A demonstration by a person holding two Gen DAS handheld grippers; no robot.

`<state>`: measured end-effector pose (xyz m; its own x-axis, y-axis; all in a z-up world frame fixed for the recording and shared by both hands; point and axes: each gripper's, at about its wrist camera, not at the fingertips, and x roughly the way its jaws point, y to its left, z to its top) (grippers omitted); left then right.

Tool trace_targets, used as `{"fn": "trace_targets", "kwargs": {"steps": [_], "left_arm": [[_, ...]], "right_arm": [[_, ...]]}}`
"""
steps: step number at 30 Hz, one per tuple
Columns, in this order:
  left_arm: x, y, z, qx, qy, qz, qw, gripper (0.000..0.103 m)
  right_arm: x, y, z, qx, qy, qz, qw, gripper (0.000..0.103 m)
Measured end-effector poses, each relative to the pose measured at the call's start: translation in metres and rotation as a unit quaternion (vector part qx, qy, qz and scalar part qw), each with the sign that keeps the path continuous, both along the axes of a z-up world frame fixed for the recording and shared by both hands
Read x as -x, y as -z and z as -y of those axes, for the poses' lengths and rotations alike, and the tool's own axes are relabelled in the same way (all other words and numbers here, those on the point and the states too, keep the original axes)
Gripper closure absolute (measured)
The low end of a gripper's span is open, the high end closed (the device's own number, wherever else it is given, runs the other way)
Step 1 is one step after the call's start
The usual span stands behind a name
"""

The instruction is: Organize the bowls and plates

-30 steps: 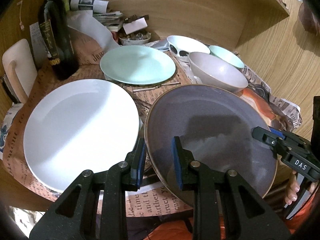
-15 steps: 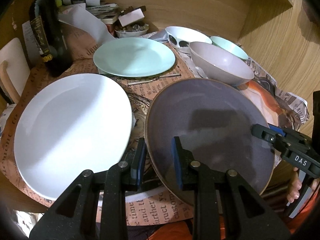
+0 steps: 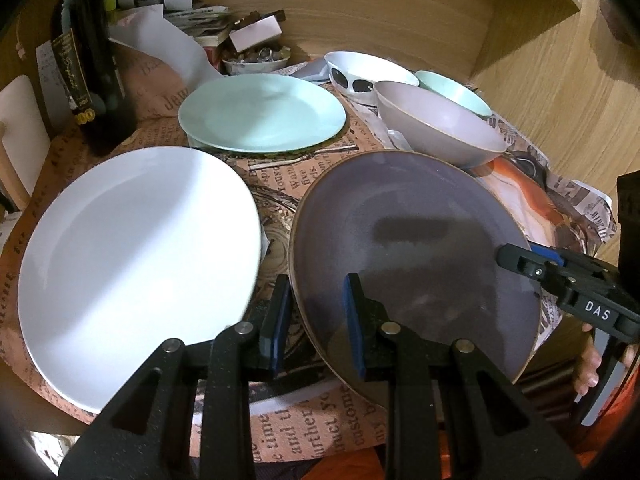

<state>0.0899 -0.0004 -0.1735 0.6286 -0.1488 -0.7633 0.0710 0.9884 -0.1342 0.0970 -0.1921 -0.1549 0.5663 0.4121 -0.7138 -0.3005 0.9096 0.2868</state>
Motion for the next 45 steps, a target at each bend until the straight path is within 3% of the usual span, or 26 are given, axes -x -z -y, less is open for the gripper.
{"fn": "trace_targets", "kwargs": {"steps": [2, 10, 17, 22, 25, 35, 45], "left_arm": [[0.002, -0.004, -0.001, -0.007, -0.004, 0.009, 0.9999, 0.075], [0.011, -0.029, -0.002, -0.016, -0.009, 0.059, 0.9981, 0.047], [0.021, -0.05, -0.01, -0.026, -0.017, 0.097, 0.9948, 0.034], [0.028, -0.061, -0.032, -0.034, -0.039, 0.114, 0.9921, 0.017], [0.032, -0.066, -0.05, -0.04, -0.059, 0.12, 0.9902, 0.012], [0.035, -0.056, -0.119, -0.062, -0.124, 0.093, 0.986, 0.01], [0.036, -0.031, -0.172, -0.042, -0.16, 0.045, 0.9852, 0.01]], "right_arm": [[0.001, -0.005, 0.001, 0.012, 0.014, 0.015, 1.0, 0.068], [0.008, -0.035, 0.0, 0.008, 0.026, 0.069, 0.997, 0.053], [0.011, -0.059, -0.02, 0.008, 0.007, 0.117, 0.993, 0.036], [0.008, -0.069, -0.041, 0.011, -0.009, 0.14, 0.99, 0.022], [0.004, -0.072, -0.058, 0.018, -0.023, 0.147, 0.989, 0.02], [-0.019, -0.065, -0.118, 0.038, -0.09, 0.121, 0.988, 0.02], [-0.046, -0.038, -0.171, 0.044, -0.147, 0.063, 0.986, 0.02]]}}
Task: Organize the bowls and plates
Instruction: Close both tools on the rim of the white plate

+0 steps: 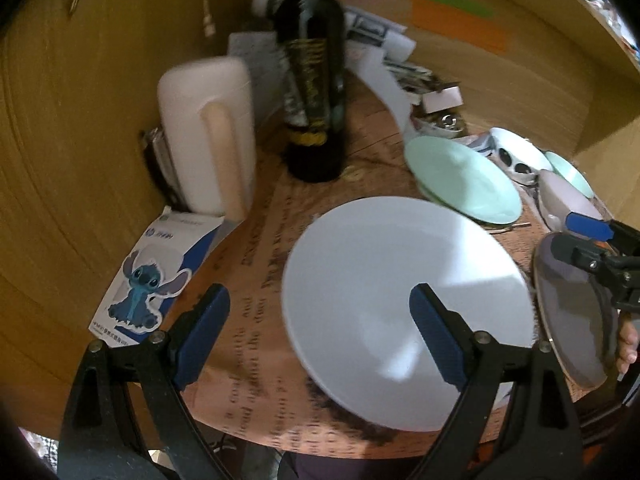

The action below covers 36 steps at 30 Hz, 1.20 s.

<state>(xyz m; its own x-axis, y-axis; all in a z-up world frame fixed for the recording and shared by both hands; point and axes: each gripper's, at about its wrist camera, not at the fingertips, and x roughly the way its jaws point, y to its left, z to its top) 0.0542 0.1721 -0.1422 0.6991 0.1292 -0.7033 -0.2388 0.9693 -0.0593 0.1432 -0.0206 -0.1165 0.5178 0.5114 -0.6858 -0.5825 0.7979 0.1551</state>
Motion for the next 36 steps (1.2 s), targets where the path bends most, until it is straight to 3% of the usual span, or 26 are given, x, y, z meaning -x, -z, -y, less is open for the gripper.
{"fn": "trace_targets", "kwargs": {"steps": [3, 5, 7, 11, 13, 18, 23, 29, 36], "left_arm": [[0.0, 0.008, -0.011, 0.016, -0.002, -0.01, 0.9998, 0.011], [0.0, 0.012, -0.016, 0.024, -0.002, -0.015, 0.9996, 0.018], [-0.001, 0.015, -0.019, 0.032, 0.002, -0.02, 0.9993, 0.027], [-0.002, 0.02, -0.023, 0.049, 0.01, -0.028, 0.9983, 0.037], [-0.004, 0.022, -0.023, 0.053, 0.018, -0.032, 0.9979, 0.047], [-0.007, 0.027, -0.022, 0.066, 0.036, -0.039, 0.9964, 0.06], [-0.008, 0.026, -0.017, 0.073, 0.054, -0.037, 0.9952, 0.071], [-0.008, 0.026, -0.014, 0.069, 0.054, -0.039, 0.9955, 0.071], [-0.005, 0.024, -0.005, 0.047, 0.035, -0.035, 0.9977, 0.071]], "right_arm": [[-0.008, 0.008, -0.01, 0.003, -0.011, -0.028, 1.0, 0.024], [-0.013, 0.013, -0.018, 0.012, -0.017, -0.045, 0.999, 0.035], [-0.016, 0.019, -0.023, 0.024, -0.016, -0.056, 0.998, 0.04], [-0.021, 0.027, -0.028, 0.037, -0.021, -0.078, 0.996, 0.053], [-0.022, 0.029, -0.03, 0.042, -0.023, -0.084, 0.995, 0.056], [-0.023, 0.03, -0.037, 0.044, -0.032, -0.086, 0.995, 0.057], [-0.023, 0.036, -0.045, 0.058, -0.041, -0.088, 0.994, 0.071], [-0.026, 0.038, -0.041, 0.044, -0.026, -0.095, 0.994, 0.078], [-0.021, 0.034, -0.04, 0.042, -0.017, -0.083, 0.996, 0.078]]}}
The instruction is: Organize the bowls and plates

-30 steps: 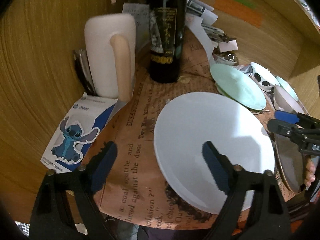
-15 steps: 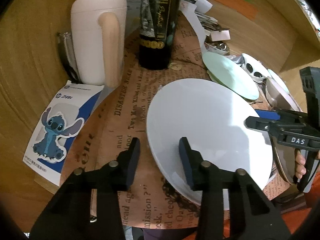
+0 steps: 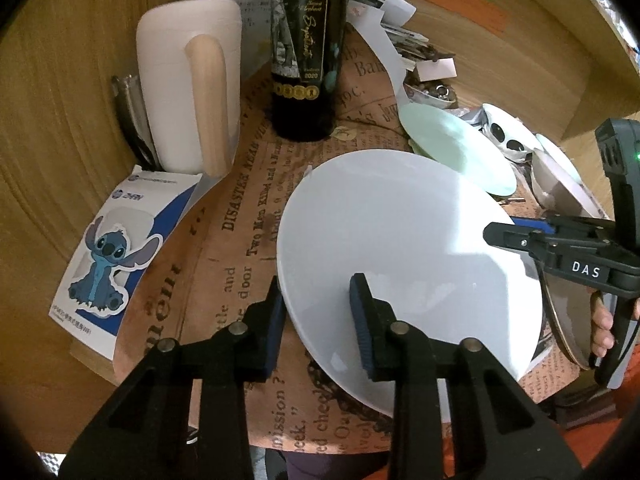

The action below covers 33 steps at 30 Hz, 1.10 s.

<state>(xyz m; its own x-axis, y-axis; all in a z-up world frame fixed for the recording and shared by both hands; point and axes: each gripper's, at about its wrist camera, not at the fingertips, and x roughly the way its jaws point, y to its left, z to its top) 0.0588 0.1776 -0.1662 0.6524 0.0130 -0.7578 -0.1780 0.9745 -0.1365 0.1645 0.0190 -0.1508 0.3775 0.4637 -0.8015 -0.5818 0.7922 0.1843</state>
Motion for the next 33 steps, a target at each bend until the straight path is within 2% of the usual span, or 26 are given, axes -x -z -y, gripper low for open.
{"fn": "trace_targets", "kwargs": {"steps": [3, 17, 33], "left_arm": [[0.0, -0.002, 0.003, -0.007, -0.005, 0.004, 1.0, 0.071], [-0.01, -0.013, 0.01, 0.016, -0.02, 0.017, 0.9995, 0.071], [-0.021, -0.037, 0.048, 0.016, 0.02, 0.05, 0.9984, 0.071]], "right_arm": [[-0.001, -0.002, 0.004, -0.008, 0.007, -0.006, 1.0, 0.078], [0.007, -0.025, 0.027, -0.038, 0.031, 0.026, 0.998, 0.078], [0.017, -0.036, 0.078, -0.053, 0.073, 0.042, 0.995, 0.078]]}}
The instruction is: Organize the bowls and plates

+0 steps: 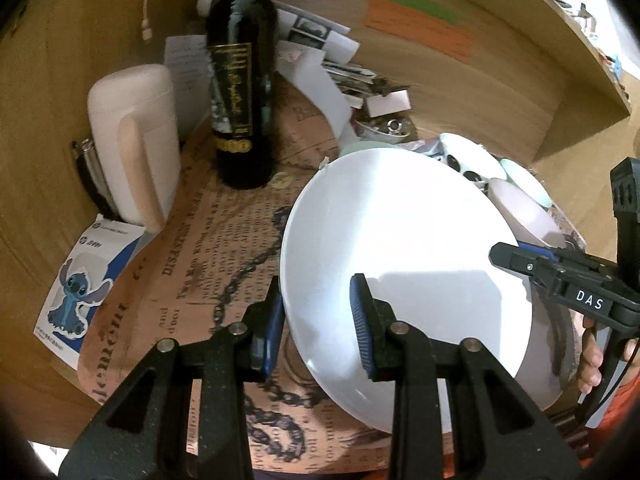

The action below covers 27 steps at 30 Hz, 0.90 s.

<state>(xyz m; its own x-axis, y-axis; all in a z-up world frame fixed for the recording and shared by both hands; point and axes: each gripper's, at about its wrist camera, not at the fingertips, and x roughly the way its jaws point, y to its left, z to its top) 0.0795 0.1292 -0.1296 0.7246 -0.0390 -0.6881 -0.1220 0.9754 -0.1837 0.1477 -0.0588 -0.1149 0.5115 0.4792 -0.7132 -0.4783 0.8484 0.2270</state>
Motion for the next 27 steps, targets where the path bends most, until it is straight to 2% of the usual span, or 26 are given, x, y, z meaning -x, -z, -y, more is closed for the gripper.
{"fn": "trace_targets", "kwargs": {"steps": [14, 27], "left_arm": [[0.003, -0.001, 0.043, -0.005, 0.034, 0.006, 0.9994, 0.071], [0.007, 0.007, 0.085, -0.013, 0.064, -0.011, 0.9978, 0.071]], "right_arm": [[0.019, -0.002, 0.044, 0.0, 0.029, 0.002, 1.0, 0.078], [0.036, 0.007, 0.082, -0.005, 0.057, -0.006, 0.998, 0.078]]}}
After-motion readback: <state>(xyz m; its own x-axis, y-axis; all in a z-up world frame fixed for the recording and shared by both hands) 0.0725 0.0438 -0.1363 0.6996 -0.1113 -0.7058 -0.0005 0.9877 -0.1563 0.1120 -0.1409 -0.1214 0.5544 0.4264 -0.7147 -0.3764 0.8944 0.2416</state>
